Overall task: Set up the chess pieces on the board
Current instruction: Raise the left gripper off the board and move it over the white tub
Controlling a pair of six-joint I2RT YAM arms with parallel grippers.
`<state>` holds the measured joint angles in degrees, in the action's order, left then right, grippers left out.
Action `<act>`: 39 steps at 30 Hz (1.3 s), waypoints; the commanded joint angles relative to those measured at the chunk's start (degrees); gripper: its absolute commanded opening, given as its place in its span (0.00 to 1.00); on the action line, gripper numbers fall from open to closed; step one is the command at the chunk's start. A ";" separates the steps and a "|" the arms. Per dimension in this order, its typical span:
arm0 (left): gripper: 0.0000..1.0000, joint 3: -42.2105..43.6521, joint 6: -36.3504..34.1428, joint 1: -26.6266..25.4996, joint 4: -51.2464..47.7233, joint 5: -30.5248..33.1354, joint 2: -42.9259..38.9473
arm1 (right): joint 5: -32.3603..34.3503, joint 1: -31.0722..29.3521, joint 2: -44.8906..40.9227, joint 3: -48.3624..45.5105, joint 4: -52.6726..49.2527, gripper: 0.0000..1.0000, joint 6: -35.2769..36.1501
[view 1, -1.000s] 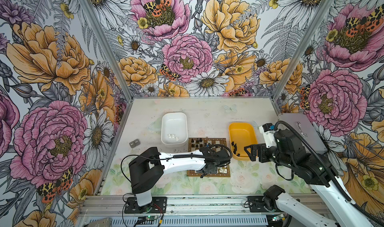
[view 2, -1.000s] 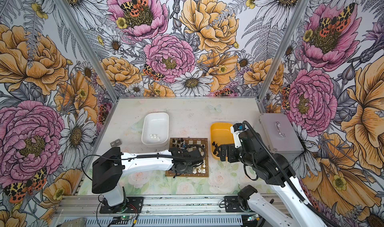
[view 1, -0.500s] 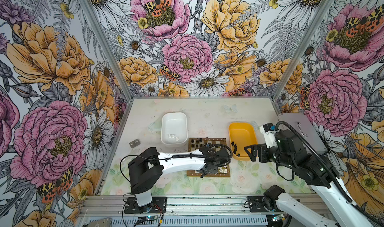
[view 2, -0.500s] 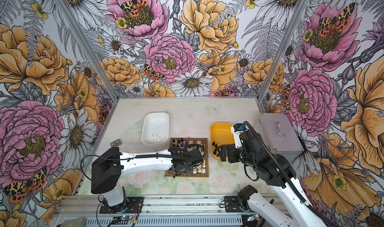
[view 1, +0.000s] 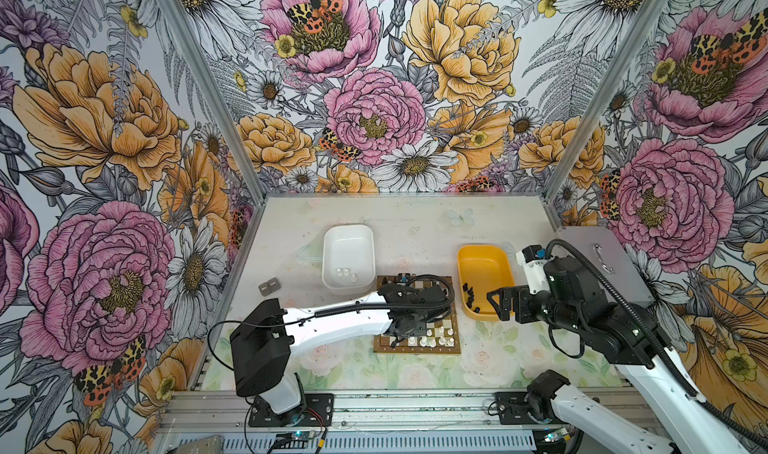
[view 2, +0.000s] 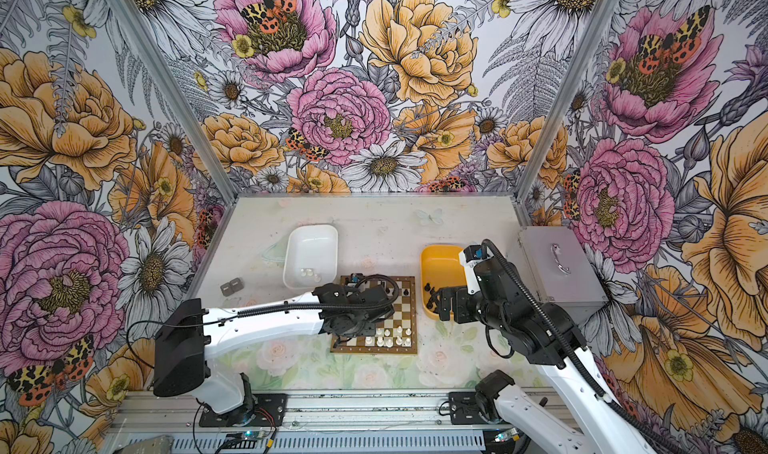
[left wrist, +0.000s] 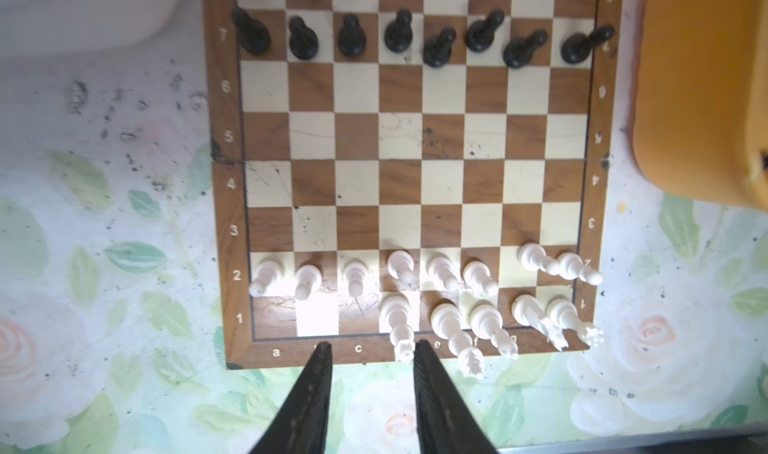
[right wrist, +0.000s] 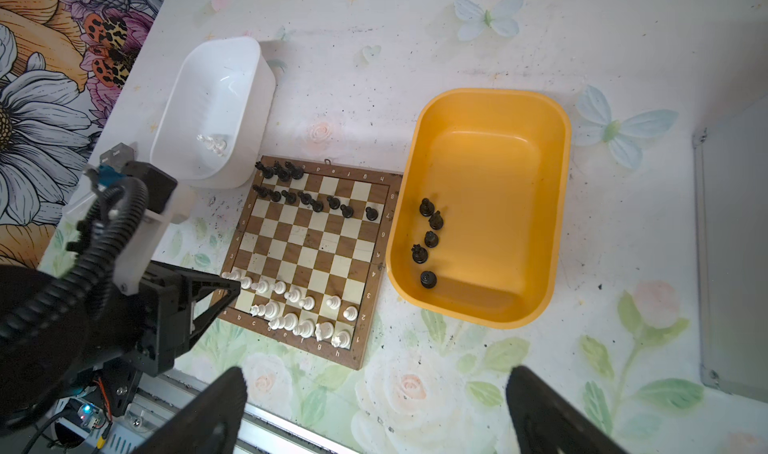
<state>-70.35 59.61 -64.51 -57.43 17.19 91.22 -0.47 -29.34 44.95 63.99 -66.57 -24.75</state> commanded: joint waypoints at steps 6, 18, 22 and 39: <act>0.36 -2.08 -7.19 16.98 -4.50 1.79 -8.62 | -5.51 -2.36 10.95 5.81 10.71 1.00 -0.49; 0.42 -10.17 -22.17 40.49 -5.04 -4.28 -1.49 | -6.23 -6.95 37.72 22.30 18.92 1.00 2.25; 0.42 -13.79 -26.17 44.14 -4.97 -6.75 3.81 | -6.61 -7.44 45.37 28.17 19.98 1.00 2.08; 0.42 -17.53 -29.74 47.79 -1.03 -12.63 14.97 | -4.29 -7.92 57.27 38.47 20.07 1.00 2.14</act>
<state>-86.91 30.44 -15.81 -60.16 6.31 104.25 -5.85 -36.86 101.41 100.49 -47.27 -23.42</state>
